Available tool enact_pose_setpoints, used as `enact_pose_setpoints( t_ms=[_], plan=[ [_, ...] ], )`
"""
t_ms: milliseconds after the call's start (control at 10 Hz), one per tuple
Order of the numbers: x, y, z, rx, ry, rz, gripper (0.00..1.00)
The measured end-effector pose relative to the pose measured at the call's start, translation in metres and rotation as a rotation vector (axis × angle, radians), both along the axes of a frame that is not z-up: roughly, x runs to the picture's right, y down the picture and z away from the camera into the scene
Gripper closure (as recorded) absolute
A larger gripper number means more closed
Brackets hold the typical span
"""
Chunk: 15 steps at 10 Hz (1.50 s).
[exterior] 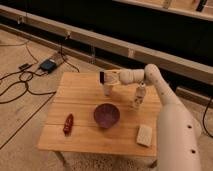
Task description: Place the eraser in the ceramic cup
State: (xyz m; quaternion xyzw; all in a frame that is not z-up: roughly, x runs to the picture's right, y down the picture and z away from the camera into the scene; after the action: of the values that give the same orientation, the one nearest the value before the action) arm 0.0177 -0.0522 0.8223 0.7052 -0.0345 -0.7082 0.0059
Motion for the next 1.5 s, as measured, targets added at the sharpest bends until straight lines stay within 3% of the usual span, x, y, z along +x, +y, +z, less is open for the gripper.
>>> enact_pose_setpoints(
  t_ms=[700, 1400, 1500],
  plan=[
    [-0.001, -0.002, 0.003, -0.038, 0.033, 0.007, 1.0],
    [0.005, -0.002, 0.018, -0.102, 0.114, 0.029, 1.0],
    [0.005, -0.003, 0.02, -0.111, 0.124, 0.033, 0.96]
  ],
)
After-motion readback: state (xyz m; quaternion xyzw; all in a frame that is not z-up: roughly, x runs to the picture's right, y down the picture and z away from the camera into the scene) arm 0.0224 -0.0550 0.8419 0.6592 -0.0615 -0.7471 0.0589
